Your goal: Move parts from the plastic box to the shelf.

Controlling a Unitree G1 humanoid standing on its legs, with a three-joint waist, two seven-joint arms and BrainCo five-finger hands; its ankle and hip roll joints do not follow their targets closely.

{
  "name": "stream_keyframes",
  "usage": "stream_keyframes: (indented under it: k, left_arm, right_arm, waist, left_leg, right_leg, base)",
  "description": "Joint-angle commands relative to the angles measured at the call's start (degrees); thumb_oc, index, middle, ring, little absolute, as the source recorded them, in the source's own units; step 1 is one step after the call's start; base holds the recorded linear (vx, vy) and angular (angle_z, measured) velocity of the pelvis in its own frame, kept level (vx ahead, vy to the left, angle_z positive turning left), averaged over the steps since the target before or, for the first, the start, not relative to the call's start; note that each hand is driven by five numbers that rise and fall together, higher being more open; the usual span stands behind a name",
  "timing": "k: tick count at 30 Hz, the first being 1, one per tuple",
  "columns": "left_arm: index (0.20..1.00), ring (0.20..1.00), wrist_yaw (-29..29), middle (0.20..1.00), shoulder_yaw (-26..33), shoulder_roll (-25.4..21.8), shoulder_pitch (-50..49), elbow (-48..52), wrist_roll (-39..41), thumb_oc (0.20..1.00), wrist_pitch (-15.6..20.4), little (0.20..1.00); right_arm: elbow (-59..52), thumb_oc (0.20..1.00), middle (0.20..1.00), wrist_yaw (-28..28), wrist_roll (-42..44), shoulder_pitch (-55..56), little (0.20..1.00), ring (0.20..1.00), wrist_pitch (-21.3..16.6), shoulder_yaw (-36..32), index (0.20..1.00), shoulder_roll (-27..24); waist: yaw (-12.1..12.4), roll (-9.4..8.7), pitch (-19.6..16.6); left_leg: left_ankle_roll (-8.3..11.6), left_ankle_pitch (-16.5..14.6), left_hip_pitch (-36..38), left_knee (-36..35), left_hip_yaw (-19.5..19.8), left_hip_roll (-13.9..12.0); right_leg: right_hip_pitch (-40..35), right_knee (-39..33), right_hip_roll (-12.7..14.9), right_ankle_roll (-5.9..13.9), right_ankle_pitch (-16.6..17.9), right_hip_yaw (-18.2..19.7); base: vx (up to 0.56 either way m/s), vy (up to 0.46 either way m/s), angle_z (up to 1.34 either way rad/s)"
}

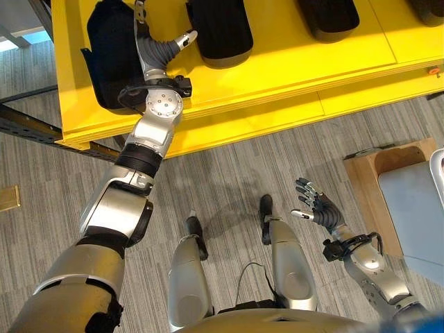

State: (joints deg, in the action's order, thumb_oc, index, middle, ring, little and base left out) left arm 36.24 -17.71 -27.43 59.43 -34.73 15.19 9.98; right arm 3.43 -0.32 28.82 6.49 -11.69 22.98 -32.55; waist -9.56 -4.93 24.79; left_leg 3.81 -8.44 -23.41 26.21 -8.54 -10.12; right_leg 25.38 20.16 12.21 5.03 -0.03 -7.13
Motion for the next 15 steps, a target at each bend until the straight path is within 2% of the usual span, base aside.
stream_keyframes:
  k: [1,4,5,7,8,10,15]
  left_arm:
    - [1.000,1.000,0.2,1.000,2.4,-1.7,-0.3,4.8,-1.4,1.000,3.8,1.000]
    - [1.000,1.000,0.0,1.000,2.9,-2.3,-2.3,7.8,-3.1,1.000,3.6,1.000]
    - [1.000,1.000,-0.7,1.000,4.6,-4.6,-7.2,12.9,-8.0,1.000,2.4,1.000]
    - [1.000,1.000,-0.8,1.000,5.3,-5.1,-8.9,14.3,-8.7,1.000,2.3,1.000]
    - [1.000,1.000,-1.8,1.000,7.3,-7.1,-13.9,18.6,-12.8,1.000,1.5,1.000]
    - [1.000,1.000,-2.2,1.000,8.6,-7.7,-16.3,20.6,-14.0,1.000,1.5,1.000]
    - [1.000,1.000,-5.3,1.000,12.4,-12.1,-28.1,29.5,-25.9,1.000,-0.8,1.000]
  right_arm:
    - [-3.0,1.000,1.000,0.1,-0.7,2.0,1.000,1.000,-2.5,-3.5,1.000,-1.5]
    - [-3.0,1.000,1.000,0.2,-0.9,2.1,1.000,1.000,-2.5,-4.0,1.000,-1.3]
    - [-2.8,1.000,1.000,0.4,-0.9,2.1,1.000,1.000,-2.5,-4.9,1.000,-0.8]
    - [-2.8,1.000,1.000,0.4,-1.0,2.1,1.000,1.000,-2.6,-5.1,1.000,-0.7]
    - [-2.8,1.000,1.000,0.6,-1.3,1.8,1.000,1.000,-2.6,-5.7,1.000,-0.4]
    - [-2.8,1.000,1.000,0.7,-1.2,1.9,1.000,1.000,-2.6,-6.0,1.000,-0.2]
    - [-3.1,1.000,1.000,1.4,-1.4,1.7,1.000,1.000,-2.6,-7.4,1.000,0.3]
  waist:
    - [1.3,0.70,-3.7]
    - [1.6,0.82,-3.7]
    - [2.2,1.02,-3.4]
    - [2.4,1.08,-3.3]
    - [3.0,1.27,-3.1]
    - [3.1,1.35,-3.2]
    - [4.3,1.72,-3.0]
  left_leg:
    - [2.33,3.6,-2.2,0.5,2.2,-2.9]
    - [2.29,3.6,-2.1,0.5,2.3,-2.9]
    - [2.27,3.7,-1.9,0.4,2.5,-2.8]
    - [2.25,3.7,-1.8,0.3,2.5,-2.8]
    - [2.22,3.7,-1.6,0.3,2.6,-2.8]
    - [2.16,4.0,-1.6,0.0,2.6,-2.7]
    - [2.14,4.1,-1.1,-0.6,2.6,-2.7]
  right_leg:
    - [-5.1,1.7,4.9,5.06,-1.8,1.5]
    - [-5.2,1.8,5.0,5.01,-1.8,1.4]
    - [-5.6,1.8,5.0,4.89,-1.9,1.2]
    - [-5.7,1.7,5.0,4.85,-1.9,1.2]
    - [-6.0,1.7,5.1,4.73,-2.0,1.2]
    - [-5.9,1.5,5.1,4.65,-1.8,1.1]
    - [-6.5,1.4,5.1,4.50,-2.0,0.8]
  base:
    - [0.00,0.000,0.00]
    - [0.00,0.000,0.00]
    - [0.00,0.000,0.00]
    - [-0.01,-0.024,0.08]
    - [-0.01,-0.019,0.09]
    - [-0.01,-0.010,0.02]
    - [0.00,-0.002,0.01]
